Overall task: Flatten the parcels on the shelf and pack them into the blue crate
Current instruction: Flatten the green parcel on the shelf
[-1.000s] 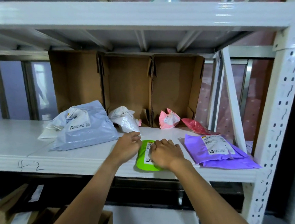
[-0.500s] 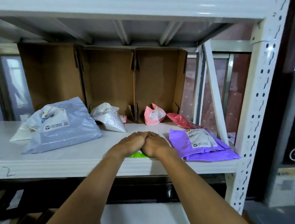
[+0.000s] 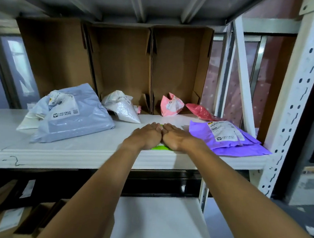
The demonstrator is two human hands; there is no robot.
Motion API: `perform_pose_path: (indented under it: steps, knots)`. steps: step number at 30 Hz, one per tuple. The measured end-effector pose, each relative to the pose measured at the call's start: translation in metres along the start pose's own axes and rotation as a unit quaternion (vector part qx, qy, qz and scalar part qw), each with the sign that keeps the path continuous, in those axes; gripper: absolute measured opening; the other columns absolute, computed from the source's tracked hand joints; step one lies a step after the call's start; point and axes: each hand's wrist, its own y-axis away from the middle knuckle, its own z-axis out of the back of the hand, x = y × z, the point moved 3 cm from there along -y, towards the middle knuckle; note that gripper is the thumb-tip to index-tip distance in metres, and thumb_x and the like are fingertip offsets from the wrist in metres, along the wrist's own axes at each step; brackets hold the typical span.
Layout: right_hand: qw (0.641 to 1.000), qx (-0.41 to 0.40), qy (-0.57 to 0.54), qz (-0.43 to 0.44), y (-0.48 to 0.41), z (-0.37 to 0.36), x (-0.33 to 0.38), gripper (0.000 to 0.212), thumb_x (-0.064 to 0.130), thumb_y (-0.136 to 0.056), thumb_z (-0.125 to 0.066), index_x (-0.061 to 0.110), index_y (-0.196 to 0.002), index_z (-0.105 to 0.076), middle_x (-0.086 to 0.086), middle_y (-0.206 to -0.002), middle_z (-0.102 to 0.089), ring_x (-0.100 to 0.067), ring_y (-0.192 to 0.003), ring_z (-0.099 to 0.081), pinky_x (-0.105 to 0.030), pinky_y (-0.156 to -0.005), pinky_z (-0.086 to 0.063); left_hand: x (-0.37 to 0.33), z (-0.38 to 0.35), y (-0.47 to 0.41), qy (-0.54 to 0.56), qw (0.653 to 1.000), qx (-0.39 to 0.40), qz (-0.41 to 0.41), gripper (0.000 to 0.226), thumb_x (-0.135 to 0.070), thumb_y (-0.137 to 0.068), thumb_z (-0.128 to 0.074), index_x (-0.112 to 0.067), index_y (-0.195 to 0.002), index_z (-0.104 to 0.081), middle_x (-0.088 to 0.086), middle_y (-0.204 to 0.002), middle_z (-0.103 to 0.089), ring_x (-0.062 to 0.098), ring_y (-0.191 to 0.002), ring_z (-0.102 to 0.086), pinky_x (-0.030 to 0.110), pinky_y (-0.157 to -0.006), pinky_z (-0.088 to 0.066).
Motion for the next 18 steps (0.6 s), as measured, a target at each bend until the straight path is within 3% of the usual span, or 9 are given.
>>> perform_pose_path:
  steps: [5, 9, 18]
  knots:
    - [1.000, 0.017, 0.022, -0.003, 0.013, -0.002, -0.006, 0.055, 0.036, -0.104, -0.023, 0.016, -0.155, -0.023, -0.012, -0.166, -0.006, -0.031, -0.152, -0.010, -0.053, -0.121, -0.015, -0.002, 0.004, 0.007, -0.054, 0.998, 0.037, -0.012, 0.058, -0.043, -0.108, -0.014, -0.022, -0.161, -0.007, -0.002, -0.168, -0.002, 0.015, -0.155, -0.004, 0.042, -0.125, -0.007]
    - [1.000, 0.023, 0.010, -0.010, 0.022, -0.005, -0.011, 0.059, 0.037, -0.103, -0.019, 0.017, -0.158, -0.012, -0.007, -0.167, 0.002, -0.030, -0.153, -0.005, -0.051, -0.122, -0.013, 0.005, 0.006, 0.017, -0.008, 0.998, 0.053, -0.032, 0.065, -0.061, -0.103, -0.020, -0.033, -0.160, -0.009, -0.009, -0.168, -0.002, 0.015, -0.154, -0.005, 0.037, -0.123, -0.007]
    - [1.000, 0.011, 0.018, 0.006, 0.041, 0.005, -0.003, 0.049, 0.020, -0.105, -0.027, 0.015, -0.154, -0.024, -0.010, -0.167, -0.004, -0.033, -0.152, -0.010, -0.052, -0.121, -0.017, 0.020, 0.019, 0.044, 0.011, 0.997, 0.078, -0.007, 0.113, -0.095, -0.068, -0.043, -0.035, -0.159, -0.014, -0.006, -0.166, -0.019, 0.020, -0.148, -0.026, 0.038, -0.120, -0.024]
